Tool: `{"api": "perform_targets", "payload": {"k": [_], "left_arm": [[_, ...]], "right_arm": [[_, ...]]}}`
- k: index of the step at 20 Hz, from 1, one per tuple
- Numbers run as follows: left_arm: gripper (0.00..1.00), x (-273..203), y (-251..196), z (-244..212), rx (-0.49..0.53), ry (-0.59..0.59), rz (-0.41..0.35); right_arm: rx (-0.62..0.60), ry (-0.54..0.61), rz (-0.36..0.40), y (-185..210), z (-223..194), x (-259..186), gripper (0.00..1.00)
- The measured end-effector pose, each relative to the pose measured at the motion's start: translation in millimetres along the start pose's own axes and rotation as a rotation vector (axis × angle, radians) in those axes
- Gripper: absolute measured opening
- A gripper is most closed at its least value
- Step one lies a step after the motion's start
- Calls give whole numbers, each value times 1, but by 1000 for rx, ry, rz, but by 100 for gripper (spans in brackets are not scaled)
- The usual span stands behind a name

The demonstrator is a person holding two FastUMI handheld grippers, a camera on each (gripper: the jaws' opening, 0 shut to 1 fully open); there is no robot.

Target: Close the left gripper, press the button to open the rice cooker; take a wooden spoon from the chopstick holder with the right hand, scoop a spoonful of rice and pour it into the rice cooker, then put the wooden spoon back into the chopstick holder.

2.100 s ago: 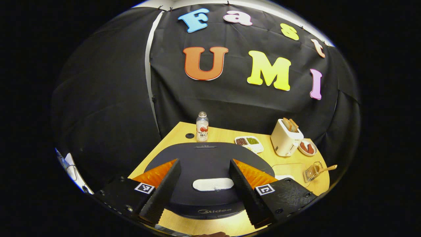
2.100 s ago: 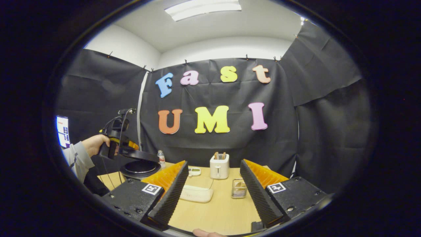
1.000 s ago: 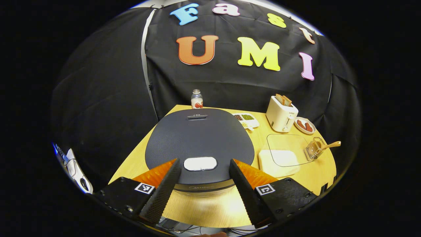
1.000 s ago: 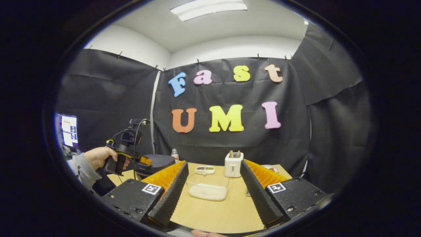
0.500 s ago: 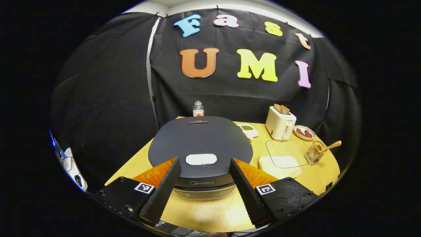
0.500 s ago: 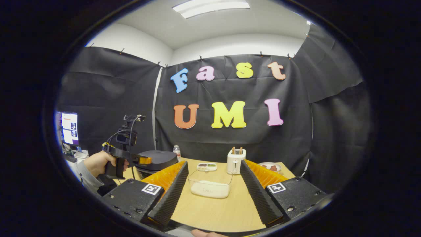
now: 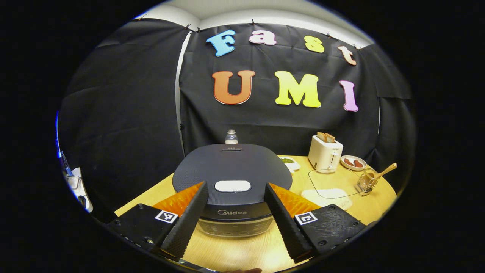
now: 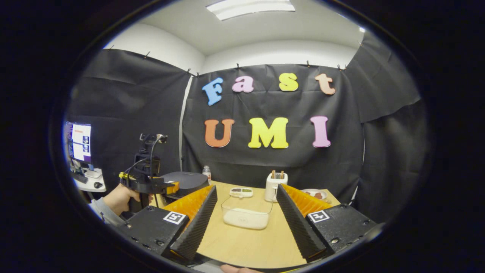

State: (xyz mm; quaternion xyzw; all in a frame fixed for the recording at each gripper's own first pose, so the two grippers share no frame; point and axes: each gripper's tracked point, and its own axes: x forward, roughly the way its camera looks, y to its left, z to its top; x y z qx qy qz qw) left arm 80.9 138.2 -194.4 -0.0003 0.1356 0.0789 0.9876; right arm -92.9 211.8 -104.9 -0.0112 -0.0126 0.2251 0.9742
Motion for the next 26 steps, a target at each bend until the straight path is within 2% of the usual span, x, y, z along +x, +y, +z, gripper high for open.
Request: {"api": "perform_targets", "payload": {"k": [1,2,3,4,9,10,11,12,13,16,17,21,22,26], "left_arm": [[96,1,0,0,8,-1,4],[100,2,0,1,19,-3,6],[96,1,0,1,25,-2,7],[96,1,0,2,28,0,4],[95,-7,-9,7,-2,11,-39],[100,-12,-14,8,10,14,-51],[93,-16,-14,11,25,4,-46],[93,-22,-17,17,47,-13,-45],[93,-30,-23,21,65,-27,-45],[93,-57,-41,35,58,-52,-61],[93,-68,-46,40,55,-68,-66],[92,-108,-69,52,46,-126,-103],[92,-118,-76,56,46,-142,-118],[92,-152,-88,69,31,-189,-141]], "right_arm": [[1,3,-2,0,0,1,100],[-1,3,-5,-1,1,1,100],[-3,1,-10,-3,1,1,100],[-3,-1,-16,-5,2,1,94],[6,-7,-36,-11,6,0,94],[9,-11,-43,-13,7,0,94],[11,-16,-49,-14,8,0,94],[12,-19,-56,-17,9,1,94],[13,-21,-61,-19,9,1,100],[13,-21,-67,-23,9,2,100],[11,-31,-63,-23,11,1,94],[1,-57,-69,-28,18,-4,94],[3,-61,-70,-29,19,-5,100],[10,-68,-78,-34,20,-9,100]]}}
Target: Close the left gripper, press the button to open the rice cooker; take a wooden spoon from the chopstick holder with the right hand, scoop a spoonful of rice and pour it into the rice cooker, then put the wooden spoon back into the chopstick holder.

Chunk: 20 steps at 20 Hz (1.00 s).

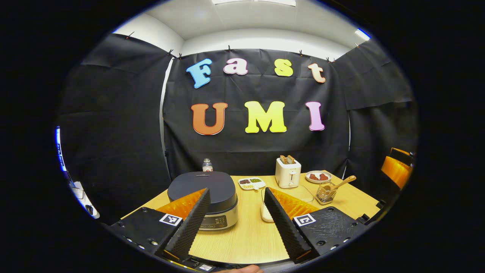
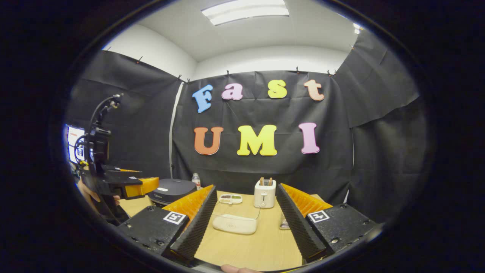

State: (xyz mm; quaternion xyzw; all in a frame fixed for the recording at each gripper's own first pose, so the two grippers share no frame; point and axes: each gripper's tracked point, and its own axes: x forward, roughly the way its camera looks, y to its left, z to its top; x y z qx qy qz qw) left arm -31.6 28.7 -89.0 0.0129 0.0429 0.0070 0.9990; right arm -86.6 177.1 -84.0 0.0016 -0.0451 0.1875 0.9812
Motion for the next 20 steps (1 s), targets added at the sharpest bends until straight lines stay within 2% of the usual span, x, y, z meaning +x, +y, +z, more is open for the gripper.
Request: {"api": "perform_targets", "payload": {"k": [7,12,20], "left_arm": [[94,-45,-32,-7,-53,-14,-88],[94,-61,-35,-6,-68,-46,-77],[94,-63,-41,-9,9,-63,-65]], "right_arm": [[9,6,-24,-11,-3,-3,100],[15,8,-32,-16,-3,-5,100],[29,5,-51,-27,-2,-11,100]]}}
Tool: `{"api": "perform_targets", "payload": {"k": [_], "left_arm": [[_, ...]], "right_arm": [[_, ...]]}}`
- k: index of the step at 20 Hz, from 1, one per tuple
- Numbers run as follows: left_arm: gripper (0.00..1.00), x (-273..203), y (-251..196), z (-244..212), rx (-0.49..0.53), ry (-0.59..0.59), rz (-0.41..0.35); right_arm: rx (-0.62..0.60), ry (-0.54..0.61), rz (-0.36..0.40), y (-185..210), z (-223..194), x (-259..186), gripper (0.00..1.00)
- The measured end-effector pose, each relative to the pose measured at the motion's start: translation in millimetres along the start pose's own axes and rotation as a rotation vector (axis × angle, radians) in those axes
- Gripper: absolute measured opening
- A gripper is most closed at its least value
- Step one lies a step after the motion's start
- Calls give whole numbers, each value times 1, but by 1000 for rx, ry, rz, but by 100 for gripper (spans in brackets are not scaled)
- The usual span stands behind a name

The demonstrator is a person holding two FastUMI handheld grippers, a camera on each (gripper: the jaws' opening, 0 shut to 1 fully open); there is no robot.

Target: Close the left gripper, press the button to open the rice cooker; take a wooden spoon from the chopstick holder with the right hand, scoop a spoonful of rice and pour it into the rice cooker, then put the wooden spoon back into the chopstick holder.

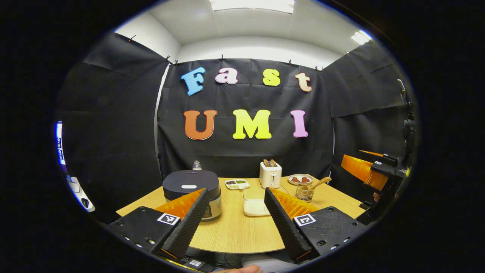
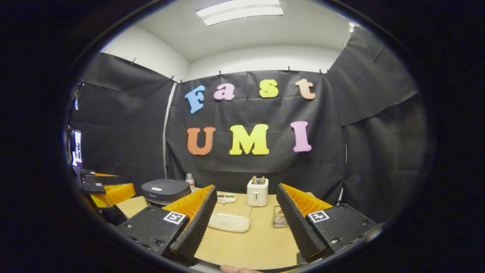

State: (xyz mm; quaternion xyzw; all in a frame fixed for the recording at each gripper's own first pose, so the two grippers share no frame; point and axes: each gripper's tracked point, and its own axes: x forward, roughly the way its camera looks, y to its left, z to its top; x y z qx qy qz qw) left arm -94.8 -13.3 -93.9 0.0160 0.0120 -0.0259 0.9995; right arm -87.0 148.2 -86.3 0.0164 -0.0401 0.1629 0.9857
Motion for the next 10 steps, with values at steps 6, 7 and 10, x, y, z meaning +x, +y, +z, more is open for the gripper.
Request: {"api": "perform_targets", "payload": {"k": [6,7,10], "left_arm": [[94,-3,-3,3,-10,-10,-11],[94,-4,-3,2,-9,-10,-15],[94,-5,-3,1,-8,-8,-17]], "right_arm": [[-25,-6,-23,-16,4,3,100],[-20,-9,-41,-23,4,3,100],[24,7,-29,-21,-1,5,100]]}}
